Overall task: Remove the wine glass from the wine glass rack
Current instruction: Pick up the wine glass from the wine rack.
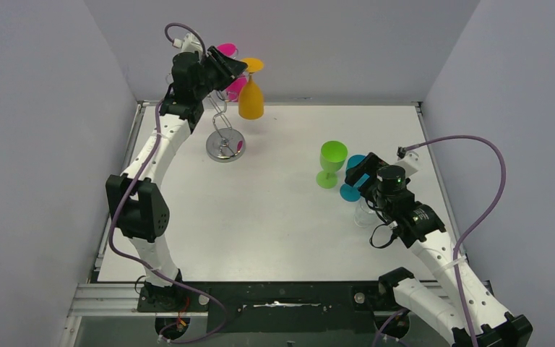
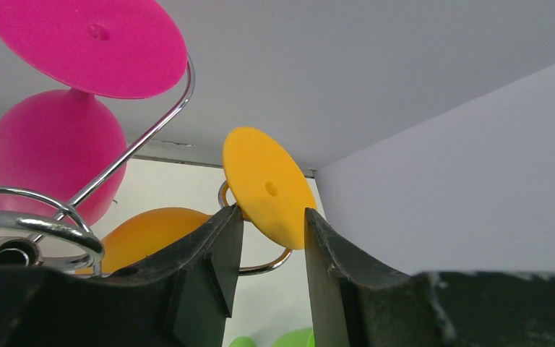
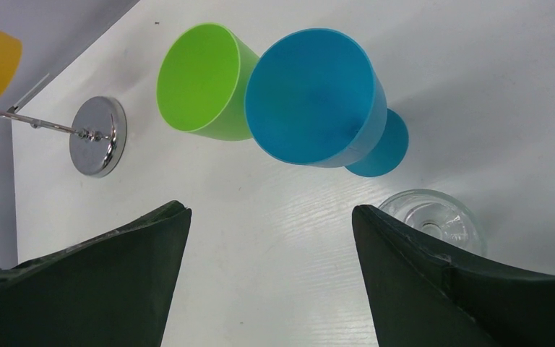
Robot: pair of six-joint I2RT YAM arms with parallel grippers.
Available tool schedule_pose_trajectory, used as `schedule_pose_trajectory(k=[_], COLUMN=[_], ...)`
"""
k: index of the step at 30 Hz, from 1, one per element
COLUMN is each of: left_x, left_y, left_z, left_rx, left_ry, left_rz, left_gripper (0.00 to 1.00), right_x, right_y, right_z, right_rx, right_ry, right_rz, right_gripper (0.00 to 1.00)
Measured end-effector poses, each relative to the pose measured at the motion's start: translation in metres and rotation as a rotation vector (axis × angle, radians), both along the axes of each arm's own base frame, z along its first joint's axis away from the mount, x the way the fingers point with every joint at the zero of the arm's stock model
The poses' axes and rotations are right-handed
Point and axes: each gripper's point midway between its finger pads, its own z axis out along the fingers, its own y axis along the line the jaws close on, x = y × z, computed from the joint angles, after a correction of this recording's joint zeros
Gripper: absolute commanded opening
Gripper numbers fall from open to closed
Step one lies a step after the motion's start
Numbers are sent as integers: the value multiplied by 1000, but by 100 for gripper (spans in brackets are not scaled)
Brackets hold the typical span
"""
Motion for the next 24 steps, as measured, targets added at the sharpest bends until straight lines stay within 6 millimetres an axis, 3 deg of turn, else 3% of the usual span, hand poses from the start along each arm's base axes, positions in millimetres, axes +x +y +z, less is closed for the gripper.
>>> schedule_pose_trajectory(k=[15, 24], left_x=[7, 7], left_y=[-10, -11], left_z=[5, 7], left_rx=[-132, -182], left_ry=[12, 25], left_rz=[-27, -52], left_gripper=[28, 11], right_x=[4, 6], right_y=[7, 9], right_z=[4, 8], right_rx=[21, 31], right_ry=[-29, -44], right_rz=[31, 35], right_gripper=[85, 86])
